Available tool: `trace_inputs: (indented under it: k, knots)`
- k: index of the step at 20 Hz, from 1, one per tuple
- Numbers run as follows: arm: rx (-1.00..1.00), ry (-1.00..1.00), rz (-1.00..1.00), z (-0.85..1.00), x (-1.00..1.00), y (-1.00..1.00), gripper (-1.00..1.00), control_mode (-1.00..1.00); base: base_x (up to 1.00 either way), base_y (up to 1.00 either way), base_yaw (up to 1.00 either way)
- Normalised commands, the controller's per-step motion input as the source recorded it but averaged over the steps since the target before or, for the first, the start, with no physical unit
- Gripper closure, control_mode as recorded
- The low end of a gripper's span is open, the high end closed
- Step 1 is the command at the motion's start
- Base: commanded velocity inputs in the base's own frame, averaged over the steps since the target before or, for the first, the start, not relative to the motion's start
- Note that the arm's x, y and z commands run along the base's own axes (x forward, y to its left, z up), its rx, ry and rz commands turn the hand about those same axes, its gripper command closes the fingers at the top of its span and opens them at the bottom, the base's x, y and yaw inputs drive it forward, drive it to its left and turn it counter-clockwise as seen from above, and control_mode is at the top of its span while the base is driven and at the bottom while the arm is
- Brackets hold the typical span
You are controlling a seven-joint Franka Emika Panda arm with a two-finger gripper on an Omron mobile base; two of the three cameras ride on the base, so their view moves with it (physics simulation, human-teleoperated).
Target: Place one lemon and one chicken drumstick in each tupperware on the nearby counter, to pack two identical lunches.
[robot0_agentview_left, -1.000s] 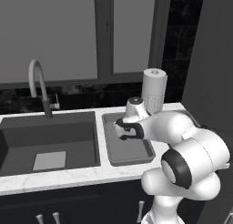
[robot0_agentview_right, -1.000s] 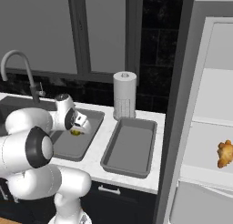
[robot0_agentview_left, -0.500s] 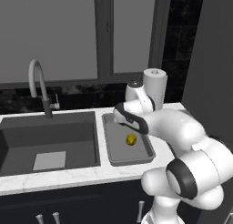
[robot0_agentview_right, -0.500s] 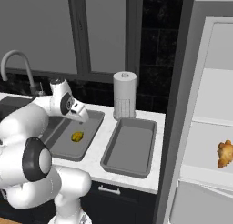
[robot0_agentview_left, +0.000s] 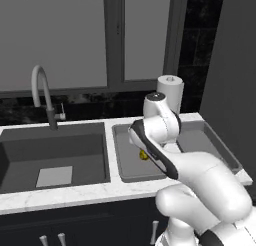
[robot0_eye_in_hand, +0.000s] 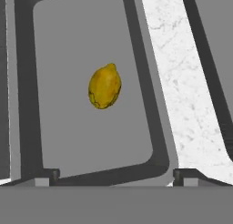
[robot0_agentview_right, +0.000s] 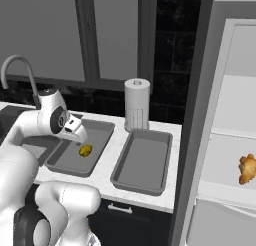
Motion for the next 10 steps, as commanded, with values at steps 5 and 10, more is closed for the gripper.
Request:
trace_inputs:
  k: [5,10]
  knots:
    - [0.0,0.0,0.0,0.0,0.0,0.0,-1.0,1.0,-1.0,-0.01,0.01]
    - [0.0,0.0,0.0,0.0,0.0,0.0,-1.0,1.0,-0.7,-0.74,-0.03]
